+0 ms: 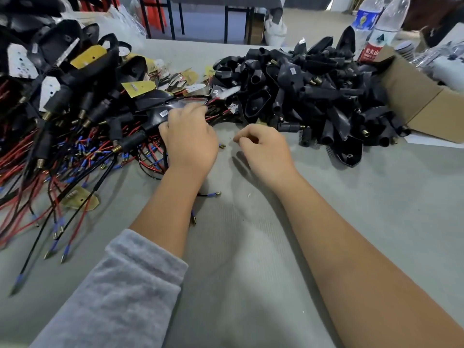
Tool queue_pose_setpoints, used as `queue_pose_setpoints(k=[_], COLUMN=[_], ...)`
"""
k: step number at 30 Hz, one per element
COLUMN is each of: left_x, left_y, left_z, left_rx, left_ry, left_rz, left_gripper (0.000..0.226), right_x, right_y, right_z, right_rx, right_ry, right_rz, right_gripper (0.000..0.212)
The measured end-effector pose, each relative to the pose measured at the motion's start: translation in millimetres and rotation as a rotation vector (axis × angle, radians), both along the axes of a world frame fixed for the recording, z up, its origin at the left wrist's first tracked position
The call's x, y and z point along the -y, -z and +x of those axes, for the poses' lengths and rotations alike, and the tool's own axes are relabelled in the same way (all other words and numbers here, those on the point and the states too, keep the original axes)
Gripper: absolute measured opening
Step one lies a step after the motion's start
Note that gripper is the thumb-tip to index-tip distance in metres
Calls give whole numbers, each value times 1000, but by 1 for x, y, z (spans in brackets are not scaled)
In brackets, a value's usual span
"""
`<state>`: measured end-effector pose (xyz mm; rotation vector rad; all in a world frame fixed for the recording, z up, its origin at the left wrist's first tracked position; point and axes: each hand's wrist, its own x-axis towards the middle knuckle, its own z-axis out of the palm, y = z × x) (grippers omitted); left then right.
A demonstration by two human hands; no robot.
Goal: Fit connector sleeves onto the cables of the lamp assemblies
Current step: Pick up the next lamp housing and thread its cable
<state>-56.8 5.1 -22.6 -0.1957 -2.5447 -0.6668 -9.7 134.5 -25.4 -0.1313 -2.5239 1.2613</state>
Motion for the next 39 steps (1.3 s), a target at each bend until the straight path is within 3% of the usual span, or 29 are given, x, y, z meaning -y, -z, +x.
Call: queue_pose_setpoints(k=[3, 7, 10, 16, 18, 21, 30, 36, 39], left_x=[-3, -11, -15, -16, -13, -6, -14, -16, -13], left_y=[-6, -7, -1, 1, 1, 2, -1, -3, -5], left_z=[8, 15, 14, 13, 8, 2, 10, 12, 15], left_rx=[-156, -179, -103, 126, 195, 262, 255, 218, 194], left_ry=[141, 487, 623, 624, 523, 449, 542, 517, 518], left_rz=[151, 174, 203, 426, 393, 272, 352, 447, 480], left_gripper=[42, 45, 46, 31, 26, 22, 24, 35, 42], right_x=[1, 2, -1, -8, -9, -11, -6, -6, -4], right_y=[-6, -14, -14, -16, -17, -16, -10, -11, -9], right_z=[1, 2, 3, 4, 4, 3, 1, 2, 2], right_rx=[-52, -125, -176, -186, -181, -199, -185, -118, -55], right_ry=[-36, -97, -22, 34, 32, 38, 59, -22, -88], right_rz=[-196, -721, -780, -943, -1015, -1003, -851, -944, -789], right_gripper=[15, 20, 18, 19, 22, 24, 24, 17, 14])
